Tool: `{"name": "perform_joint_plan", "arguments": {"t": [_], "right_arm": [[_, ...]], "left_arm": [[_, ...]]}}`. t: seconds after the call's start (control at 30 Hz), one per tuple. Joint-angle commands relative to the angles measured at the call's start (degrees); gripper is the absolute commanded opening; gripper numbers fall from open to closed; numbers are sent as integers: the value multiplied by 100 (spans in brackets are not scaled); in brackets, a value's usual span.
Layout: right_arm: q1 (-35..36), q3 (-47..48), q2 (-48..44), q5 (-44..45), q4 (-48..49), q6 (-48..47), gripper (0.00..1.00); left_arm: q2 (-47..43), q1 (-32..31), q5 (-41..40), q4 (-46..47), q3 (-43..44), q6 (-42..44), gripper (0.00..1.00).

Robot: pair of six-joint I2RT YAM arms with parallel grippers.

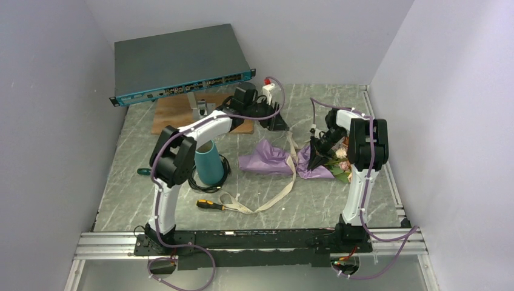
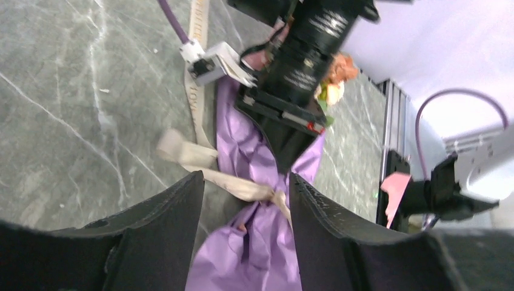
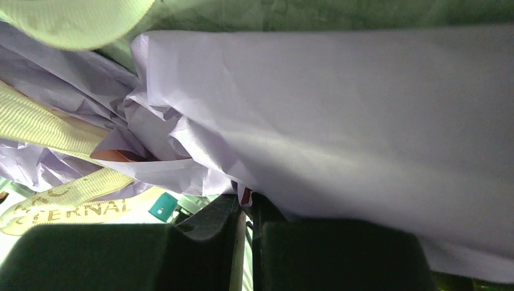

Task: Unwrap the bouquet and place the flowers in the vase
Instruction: Untie the ribbon from the wrapping paper.

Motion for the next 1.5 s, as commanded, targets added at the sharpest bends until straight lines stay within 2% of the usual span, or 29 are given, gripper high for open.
{"name": "perform_joint_plan", "arguments": {"t": [0.0,0.13,0.33,0.43,0.7,0.93,1.0,1.07,1.1,1.17,1.23,1.47], "right_arm": [[51,-60,443,1149,1207,-182,0],[51,-60,440,1134,1211,-164,0],[126,-51,432,1146,1210,-158,0],[200,-36,447,1134,1196,-145,0],[218,44,476,1120,1172,-118,0],[218,63,485,1129,1168,-100,0],[217,71,493,1129,1160,-110,0],[218,93,506,1146,1150,-109,0],[226,104,517,1151,1139,-109,0],[227,122,527,1164,1137,-102,0],[227,133,529,1189,1133,-85,0],[245,80,492,1270,1193,35,0]], "left_arm": [[-857,-292,305,-840,-447,1337,62],[-894,-627,-87,-1616,-362,2089,69],[-445,-881,-398,-2173,124,2017,73],[-431,-1029,-571,-2162,95,2017,71],[-387,-1142,-1117,-2129,32,1771,76],[-229,-1237,-1291,-2254,89,1585,73],[-210,-1276,-1227,-2290,113,1621,68],[-234,-1306,-1109,-2298,157,1667,56],[-265,-1308,-1020,-2296,182,1673,47],[-392,-1309,-840,-2151,176,1681,22],[-666,-1308,-642,-1782,2,1640,2],[-1633,-1208,230,-633,-717,1680,0]]}}
